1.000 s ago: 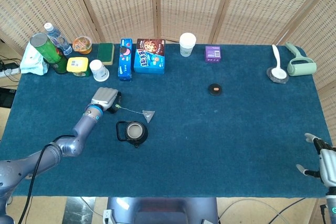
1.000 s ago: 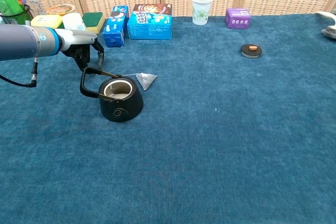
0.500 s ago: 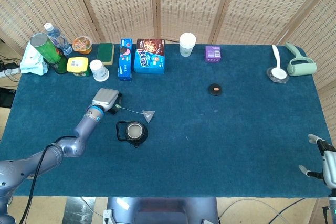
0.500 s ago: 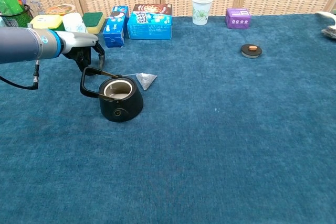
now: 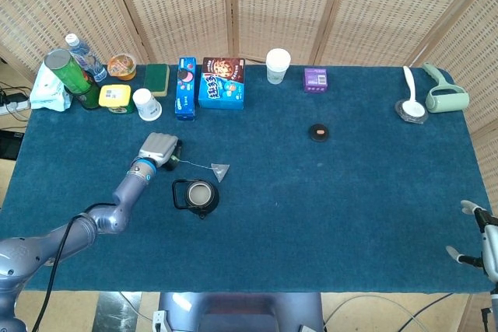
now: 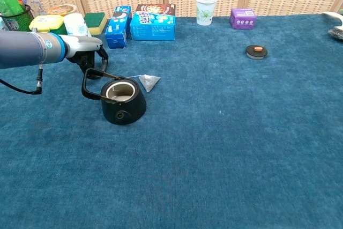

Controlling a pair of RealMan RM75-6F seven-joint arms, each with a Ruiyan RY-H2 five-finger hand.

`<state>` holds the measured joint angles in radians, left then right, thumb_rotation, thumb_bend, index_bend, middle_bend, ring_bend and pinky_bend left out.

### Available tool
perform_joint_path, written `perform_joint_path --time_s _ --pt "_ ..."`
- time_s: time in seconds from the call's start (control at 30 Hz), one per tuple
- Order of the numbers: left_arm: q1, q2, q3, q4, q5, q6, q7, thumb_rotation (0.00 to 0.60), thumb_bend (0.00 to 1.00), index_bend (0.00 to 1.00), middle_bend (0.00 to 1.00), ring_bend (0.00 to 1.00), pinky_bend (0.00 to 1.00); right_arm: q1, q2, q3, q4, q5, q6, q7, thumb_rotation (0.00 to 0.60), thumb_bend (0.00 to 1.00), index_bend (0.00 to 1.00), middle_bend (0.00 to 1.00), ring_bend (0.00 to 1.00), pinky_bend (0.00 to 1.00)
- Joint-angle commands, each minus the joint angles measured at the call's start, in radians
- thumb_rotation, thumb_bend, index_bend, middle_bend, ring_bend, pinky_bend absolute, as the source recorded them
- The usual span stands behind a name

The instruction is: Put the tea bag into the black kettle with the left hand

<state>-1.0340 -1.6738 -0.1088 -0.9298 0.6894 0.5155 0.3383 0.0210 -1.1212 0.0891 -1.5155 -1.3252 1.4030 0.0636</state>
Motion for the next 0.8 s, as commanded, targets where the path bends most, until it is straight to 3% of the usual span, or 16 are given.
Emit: perform_joint_path --time_s 0.03,0.8 --pt "0.002 0.002 0.004 -0.003 -0.007 0.002 0.004 0.6 0.46 0.49 1.0 1.0 1.0 0.0 -0.001 0.001 0.001 -0.001 -0.001 0.002 0.6 0.15 0.2 0.29 0.37 0.35" --pt "0.014 0.031 0.017 -0.048 -0.022 0.028 0.017 0.6 0.49 0.6 1.0 1.0 1.0 -0.006 -0.01 0.003 0.004 -0.005 0.005 0.004 0.6 0.15 0.2 0.29 0.37 0.35"
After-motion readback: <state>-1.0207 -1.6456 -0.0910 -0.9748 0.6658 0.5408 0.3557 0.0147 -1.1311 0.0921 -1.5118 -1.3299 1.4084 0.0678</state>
